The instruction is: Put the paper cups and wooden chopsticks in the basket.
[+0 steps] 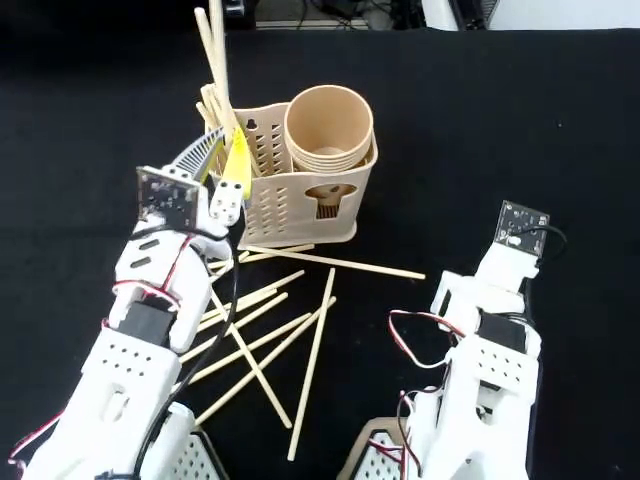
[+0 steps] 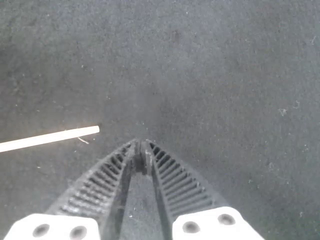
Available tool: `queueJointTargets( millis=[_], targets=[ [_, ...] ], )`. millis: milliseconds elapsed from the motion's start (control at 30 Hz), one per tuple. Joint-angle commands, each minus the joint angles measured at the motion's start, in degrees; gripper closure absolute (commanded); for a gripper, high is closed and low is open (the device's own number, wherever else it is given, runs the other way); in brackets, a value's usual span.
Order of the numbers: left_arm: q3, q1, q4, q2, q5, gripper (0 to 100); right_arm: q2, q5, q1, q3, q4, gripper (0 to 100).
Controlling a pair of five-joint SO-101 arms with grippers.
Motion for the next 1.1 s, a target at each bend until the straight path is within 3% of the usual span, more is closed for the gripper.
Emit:
queueJointTargets(
  millis=[0, 333, 467, 600, 833, 1067],
  targets=[
    [-2.5, -0.5, -1.2, 4.1, 0.4, 97, -0.9, 0.0, 0.4, -0.1, -1.1, 98.3],
    [-6.5, -0.8, -0.8, 9.7, 0.4, 96, -0.9, 0.0, 0.4, -0.1, -1.1, 98.3],
    [-6.0, -0.8, -0.7, 9.6, 0.8, 89, -0.9, 0.0, 0.4, -0.1, -1.1, 98.3],
    [-6.3, -0.9, -0.7, 9.3, 4.7, 88, -0.9, 0.1, 0.4, -0.1, -1.1, 98.3],
    [-6.6, -1.0, -0.7, 9.2, 4.7, 88, -0.9, 0.1, 0.4, -0.1, -1.1, 98.3],
    [-9.3, -8.0, -0.6, 0.5, 4.9, 88, -0.8, 0.1, 0.4, -0.1, -1.1, 98.3]
  ],
)
